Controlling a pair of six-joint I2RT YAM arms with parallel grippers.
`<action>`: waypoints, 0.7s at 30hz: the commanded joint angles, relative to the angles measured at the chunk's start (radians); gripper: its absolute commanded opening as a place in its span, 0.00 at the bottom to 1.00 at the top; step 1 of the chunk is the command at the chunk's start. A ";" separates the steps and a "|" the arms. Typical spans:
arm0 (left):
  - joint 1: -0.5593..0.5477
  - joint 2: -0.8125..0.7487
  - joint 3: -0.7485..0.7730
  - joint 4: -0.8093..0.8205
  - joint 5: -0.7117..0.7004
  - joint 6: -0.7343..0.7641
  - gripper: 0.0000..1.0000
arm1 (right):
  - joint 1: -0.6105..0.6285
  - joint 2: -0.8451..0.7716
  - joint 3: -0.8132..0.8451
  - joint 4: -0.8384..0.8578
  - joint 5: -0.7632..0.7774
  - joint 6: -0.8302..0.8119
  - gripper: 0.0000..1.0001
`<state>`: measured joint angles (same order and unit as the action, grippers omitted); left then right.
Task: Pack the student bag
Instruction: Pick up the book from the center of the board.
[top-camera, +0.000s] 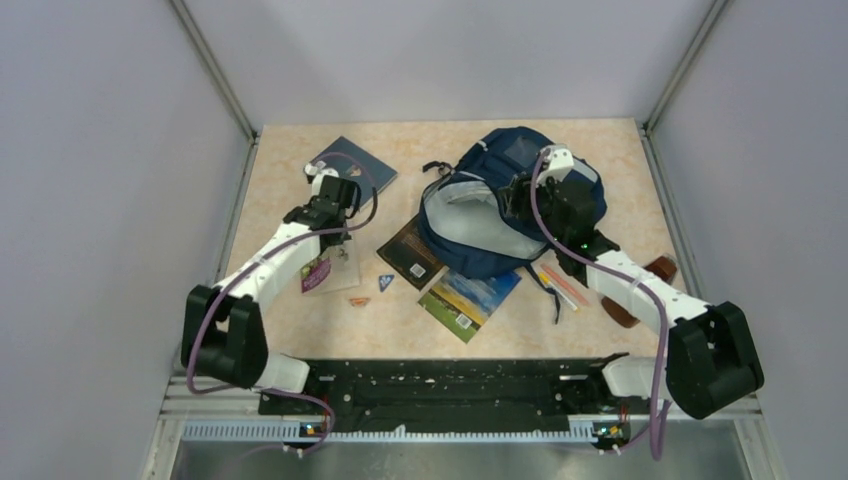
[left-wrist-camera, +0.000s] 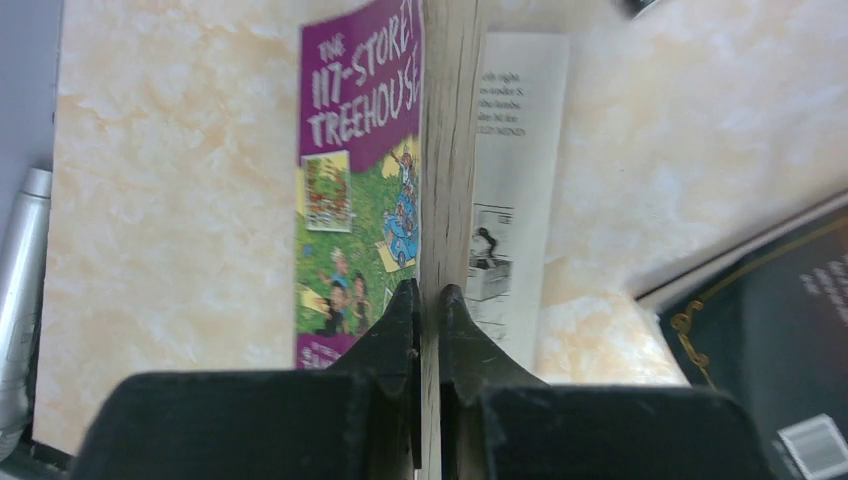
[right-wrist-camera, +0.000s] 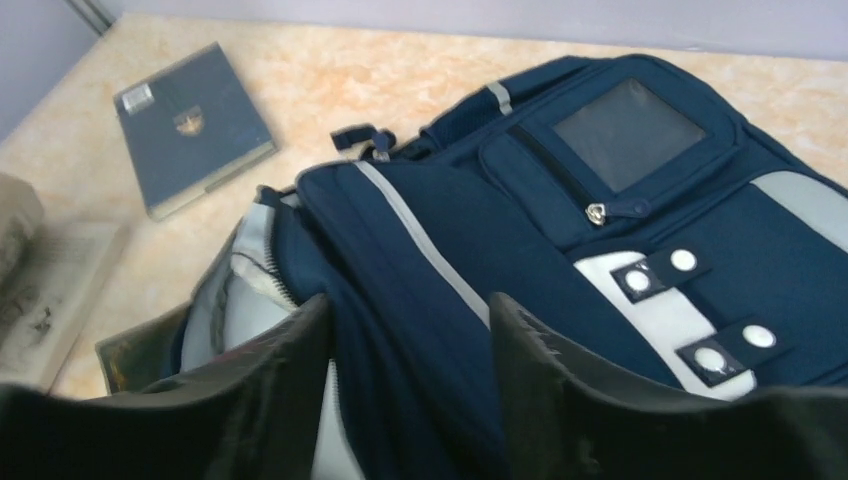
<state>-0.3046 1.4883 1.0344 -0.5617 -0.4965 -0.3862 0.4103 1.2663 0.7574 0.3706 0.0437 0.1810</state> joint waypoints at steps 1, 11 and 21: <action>0.002 -0.169 -0.025 0.090 0.025 0.011 0.00 | -0.006 -0.010 -0.012 -0.077 0.016 0.011 0.67; 0.063 -0.295 -0.066 0.112 0.170 0.019 0.00 | 0.283 -0.076 0.033 -0.090 0.235 0.102 0.84; 0.102 -0.322 -0.120 0.158 0.250 -0.011 0.00 | 0.533 0.082 0.060 0.130 0.239 0.160 0.86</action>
<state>-0.2108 1.2213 0.9146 -0.5148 -0.2829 -0.3840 0.9089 1.2407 0.7506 0.3923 0.3061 0.2913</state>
